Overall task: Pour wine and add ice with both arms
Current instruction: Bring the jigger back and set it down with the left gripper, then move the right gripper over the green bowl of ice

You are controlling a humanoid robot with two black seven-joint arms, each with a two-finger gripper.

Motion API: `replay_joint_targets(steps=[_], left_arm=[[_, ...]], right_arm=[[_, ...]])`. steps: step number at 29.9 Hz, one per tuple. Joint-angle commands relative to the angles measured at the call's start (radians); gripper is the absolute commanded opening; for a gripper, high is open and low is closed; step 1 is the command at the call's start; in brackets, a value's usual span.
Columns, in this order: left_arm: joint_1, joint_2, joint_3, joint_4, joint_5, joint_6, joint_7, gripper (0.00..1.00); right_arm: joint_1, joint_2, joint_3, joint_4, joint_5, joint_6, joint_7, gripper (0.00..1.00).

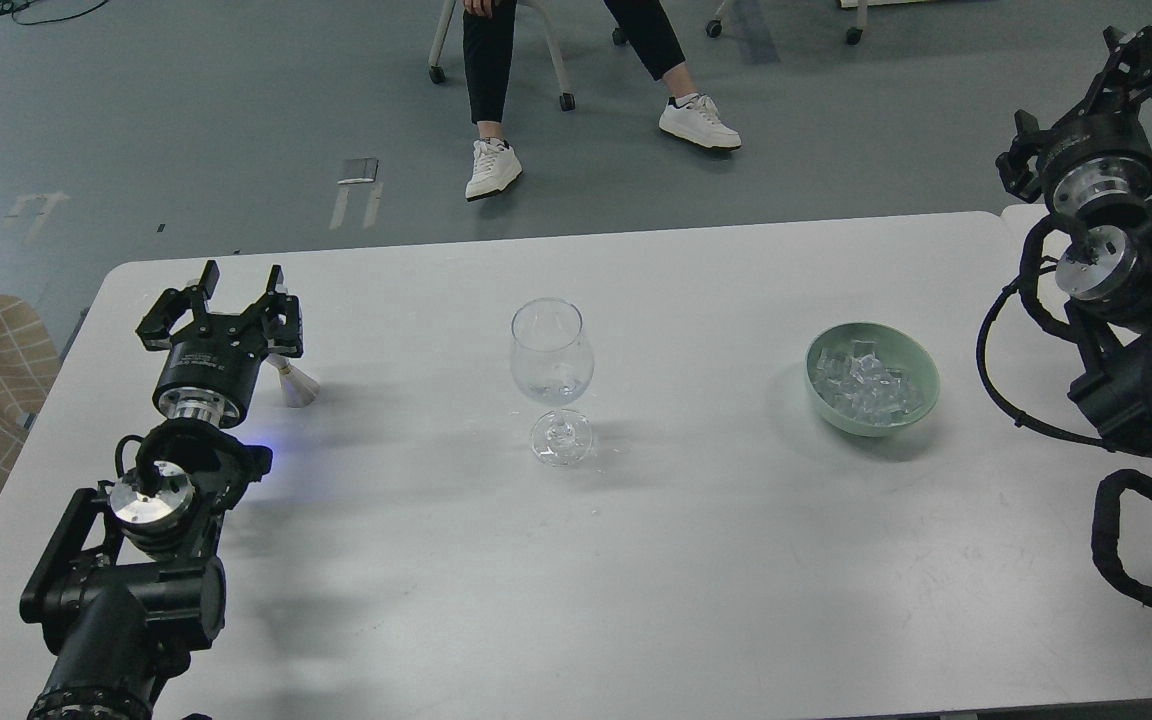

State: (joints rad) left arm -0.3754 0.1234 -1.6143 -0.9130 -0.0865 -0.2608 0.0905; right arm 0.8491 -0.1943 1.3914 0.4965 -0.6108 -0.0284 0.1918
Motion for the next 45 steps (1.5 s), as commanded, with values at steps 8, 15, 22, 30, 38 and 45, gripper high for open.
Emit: replay_joint_targets(steps=[8,15,22,30,38,45], left_arm=[[-0.031,0.084,0.013,-0.248,0.005,0.144,0.017,0.91],[-0.109,0.156,0.154,-0.282,0.14,0.219,0.008,0.93],[-0.126,0.193,0.224,-0.302,0.404,0.227,0.014,0.93],[-0.187,0.197,0.221,-0.219,0.441,0.227,-0.006,0.93],[-0.197,0.222,0.227,-0.159,0.429,0.216,-0.078,0.93],[-0.189,0.229,0.215,-0.173,0.422,0.209,-0.074,0.94]], right_arm=[[0.001,-0.053,-0.021,0.115,0.0,0.015,-0.005,1.0],[0.031,-0.221,-0.389,0.292,-0.007,0.047,0.005,1.0],[0.131,-0.327,-0.647,0.39,-0.079,0.048,0.014,1.0],[0.22,-0.381,-0.894,0.392,-0.606,0.048,0.066,1.0],[0.211,-0.389,-1.095,0.387,-0.961,0.041,0.173,1.0],[0.208,-0.389,-1.261,0.384,-0.969,0.039,0.178,1.0]])
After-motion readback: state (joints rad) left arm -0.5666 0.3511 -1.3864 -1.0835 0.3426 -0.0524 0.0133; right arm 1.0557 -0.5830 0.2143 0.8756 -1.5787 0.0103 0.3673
